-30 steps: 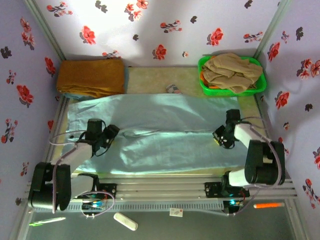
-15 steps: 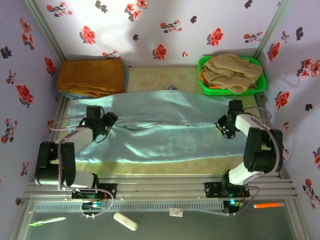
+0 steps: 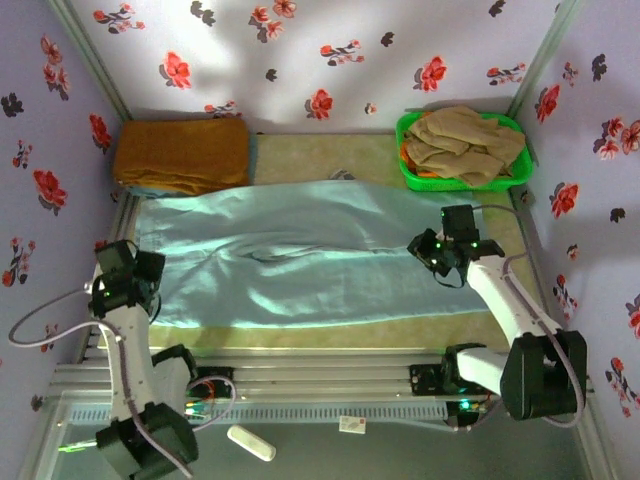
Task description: Fold and stack the trousers
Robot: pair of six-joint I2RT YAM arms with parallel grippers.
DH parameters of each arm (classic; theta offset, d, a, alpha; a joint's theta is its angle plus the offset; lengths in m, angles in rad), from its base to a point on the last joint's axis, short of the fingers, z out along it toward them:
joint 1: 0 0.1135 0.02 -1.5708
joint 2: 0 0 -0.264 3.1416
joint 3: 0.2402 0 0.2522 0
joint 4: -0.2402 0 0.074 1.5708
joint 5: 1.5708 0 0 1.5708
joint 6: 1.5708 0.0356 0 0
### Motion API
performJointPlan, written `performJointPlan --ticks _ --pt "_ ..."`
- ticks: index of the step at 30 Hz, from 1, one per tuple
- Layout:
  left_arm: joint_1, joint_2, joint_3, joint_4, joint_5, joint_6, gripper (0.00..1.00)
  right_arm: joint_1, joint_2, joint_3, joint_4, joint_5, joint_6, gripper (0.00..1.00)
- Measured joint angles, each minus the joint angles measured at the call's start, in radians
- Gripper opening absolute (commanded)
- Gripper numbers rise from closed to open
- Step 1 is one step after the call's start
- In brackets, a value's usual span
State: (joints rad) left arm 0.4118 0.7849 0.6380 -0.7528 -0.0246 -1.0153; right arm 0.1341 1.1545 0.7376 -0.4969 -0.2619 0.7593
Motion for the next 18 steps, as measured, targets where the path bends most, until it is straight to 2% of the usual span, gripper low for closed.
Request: performJointPlan --ticks 3,6,9,18 --pt "0.110 0.043 -0.056 -0.042 -0.035 -0.008 0.89 0.010 -0.001 -0.004 -0.002 -0.031 0.000 0.35" --pt "0.166 0.072 -0.121 -0.031 -0.060 -0.019 0.85 0.011 -0.026 -0.012 -0.002 -0.050 -0.003 0.41" --pt "0.176 0.089 -0.172 -0.002 -0.061 -0.026 0.80 0.011 -0.067 -0.025 -0.007 -0.057 -0.009 0.44" --pt "0.179 0.113 -0.276 0.253 -0.031 0.000 0.45 0.011 -0.106 -0.039 -0.030 -0.069 -0.023 0.44"
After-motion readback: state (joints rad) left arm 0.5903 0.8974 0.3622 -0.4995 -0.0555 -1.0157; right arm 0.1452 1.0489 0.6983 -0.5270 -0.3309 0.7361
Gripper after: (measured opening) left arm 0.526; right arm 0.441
